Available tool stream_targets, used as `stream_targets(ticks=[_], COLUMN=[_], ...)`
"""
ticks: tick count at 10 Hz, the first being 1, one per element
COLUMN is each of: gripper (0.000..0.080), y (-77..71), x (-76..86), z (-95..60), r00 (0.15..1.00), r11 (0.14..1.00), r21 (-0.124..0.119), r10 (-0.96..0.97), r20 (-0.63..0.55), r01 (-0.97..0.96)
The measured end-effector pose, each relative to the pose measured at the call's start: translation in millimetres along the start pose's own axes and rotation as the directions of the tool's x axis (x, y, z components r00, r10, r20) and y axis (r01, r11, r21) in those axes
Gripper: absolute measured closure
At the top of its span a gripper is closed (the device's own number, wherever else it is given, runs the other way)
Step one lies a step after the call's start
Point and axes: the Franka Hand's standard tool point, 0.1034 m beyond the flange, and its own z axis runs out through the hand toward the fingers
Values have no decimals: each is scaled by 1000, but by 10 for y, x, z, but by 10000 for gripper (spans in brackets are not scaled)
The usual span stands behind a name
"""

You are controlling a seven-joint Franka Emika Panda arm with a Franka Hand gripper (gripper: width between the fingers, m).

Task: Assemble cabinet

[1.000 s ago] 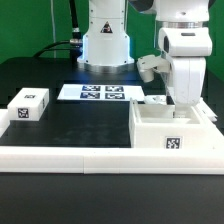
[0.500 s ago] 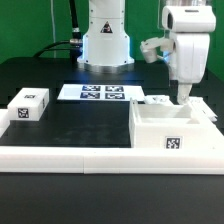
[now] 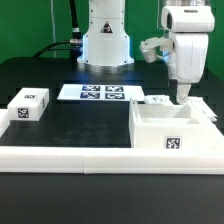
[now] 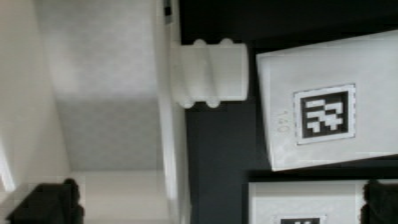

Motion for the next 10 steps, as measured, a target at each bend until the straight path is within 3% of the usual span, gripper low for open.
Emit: stream_targets(ticks=[4,6,10], gripper=[2,2,2], y=[-236,-365,-359], x=[102,236,212], z=[0,33,46], r00=[1000,1000,1000], r11=[1000,999,999], r21=[15,24,26], r10=[-2,25,27], r20=[-4,-13,-12], r01=[2,-25,-27])
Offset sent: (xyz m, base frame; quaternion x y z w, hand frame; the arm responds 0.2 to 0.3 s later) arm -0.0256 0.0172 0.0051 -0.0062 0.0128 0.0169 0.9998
